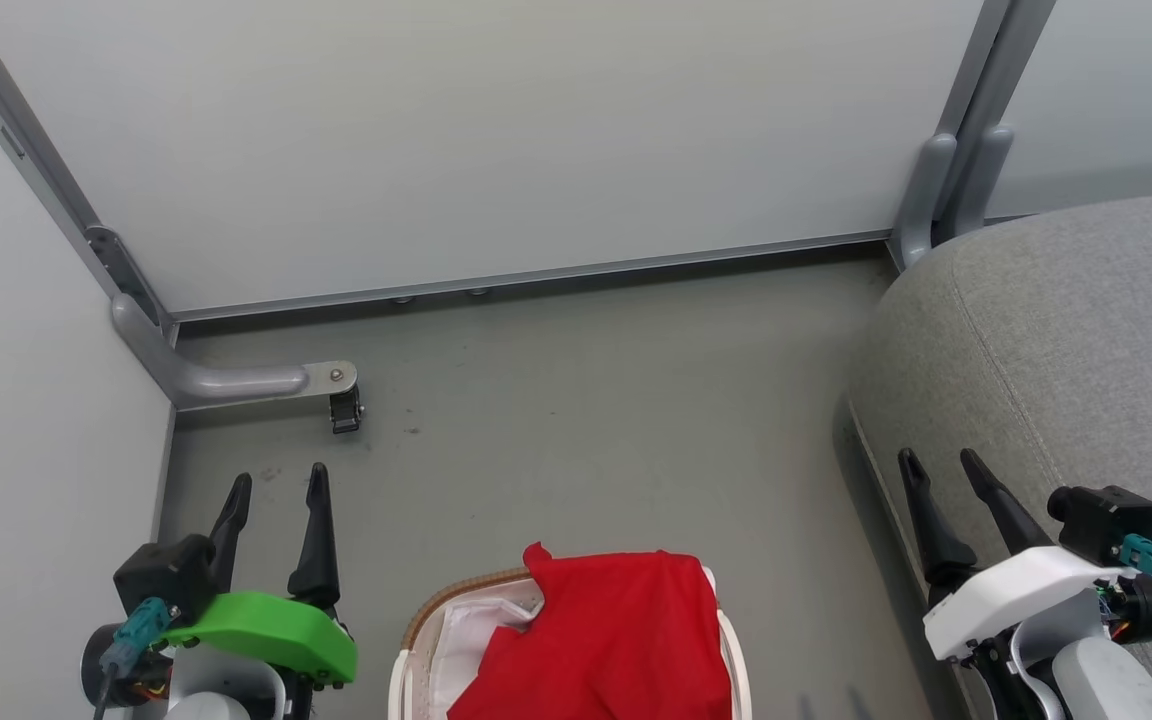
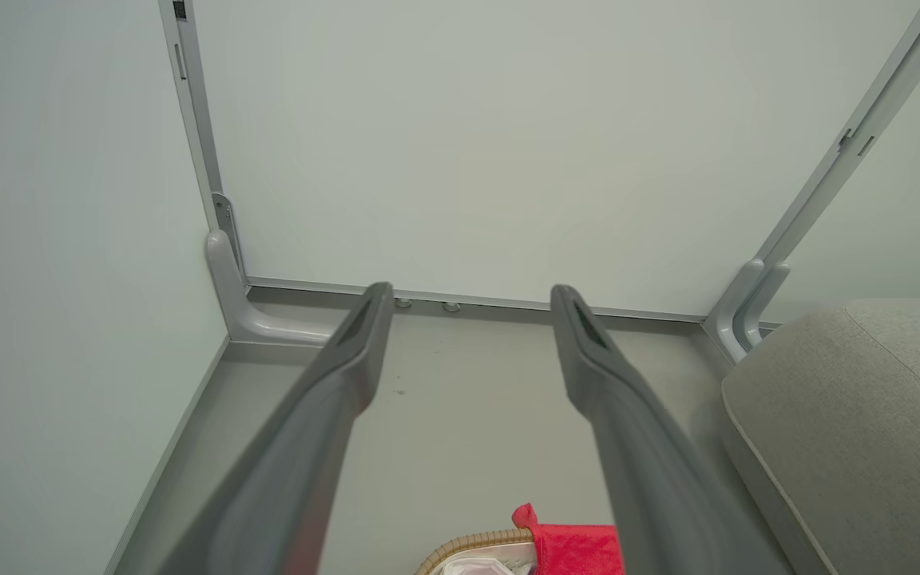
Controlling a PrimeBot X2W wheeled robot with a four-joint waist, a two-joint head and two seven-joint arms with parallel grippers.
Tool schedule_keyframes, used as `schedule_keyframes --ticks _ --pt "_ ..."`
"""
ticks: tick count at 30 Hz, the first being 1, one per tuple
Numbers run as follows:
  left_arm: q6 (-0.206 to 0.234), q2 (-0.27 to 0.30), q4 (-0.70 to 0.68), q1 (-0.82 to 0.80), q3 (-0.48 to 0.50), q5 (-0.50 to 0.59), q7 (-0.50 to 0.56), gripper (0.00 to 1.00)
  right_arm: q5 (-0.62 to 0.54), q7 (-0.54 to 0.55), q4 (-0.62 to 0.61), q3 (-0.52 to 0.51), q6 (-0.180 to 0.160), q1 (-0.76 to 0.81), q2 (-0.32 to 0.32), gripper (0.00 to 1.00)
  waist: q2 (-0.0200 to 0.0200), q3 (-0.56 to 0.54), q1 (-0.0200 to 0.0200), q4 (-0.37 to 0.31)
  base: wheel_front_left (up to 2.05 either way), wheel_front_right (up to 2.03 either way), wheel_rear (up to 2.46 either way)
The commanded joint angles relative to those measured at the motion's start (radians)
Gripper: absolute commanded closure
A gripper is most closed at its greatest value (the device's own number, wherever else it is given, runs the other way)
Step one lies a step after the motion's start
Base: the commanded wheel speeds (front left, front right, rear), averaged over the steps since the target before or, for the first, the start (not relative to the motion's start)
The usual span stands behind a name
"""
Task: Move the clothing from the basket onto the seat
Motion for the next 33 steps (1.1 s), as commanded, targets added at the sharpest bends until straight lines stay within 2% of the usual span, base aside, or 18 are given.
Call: schedule_keyframes --ticks 1,18,22,33 --pt "-0.005 0.001 -0.004 -0.005 0.004 0.030 -0.009 0.00 -0.022 -0.010 0.002 -0.006 0.000 -0.008 -0.003 0.00 0.0000 0.000 0.0000 0.000 0.00 0.00 0.00" --pt "-0.025 -0.028 0.008 0.009 0.024 0.175 -0.046 0.00 -0.162 -0.048 0.038 -0.018 0.000 -0.004 0.002 0.00 0.0000 0.014 0.0000 0.002 0.00 0.00 0.00" --pt "-0.039 -0.039 0.026 -0.016 0.011 0.202 -0.054 0.00 -0.189 -0.055 0.038 -0.015 0.000 -0.021 0.000 0.00 0.0000 0.051 0.0000 0.000 0.00 0.00 0.00" --pt "-0.062 -0.056 0.107 -0.148 -0.066 0.259 -0.073 0.00 -0.254 -0.076 0.010 0.014 0.000 -0.115 -0.015 0.00 0.0000 0.250 0.0000 -0.037 0.00 0.00 0.00"
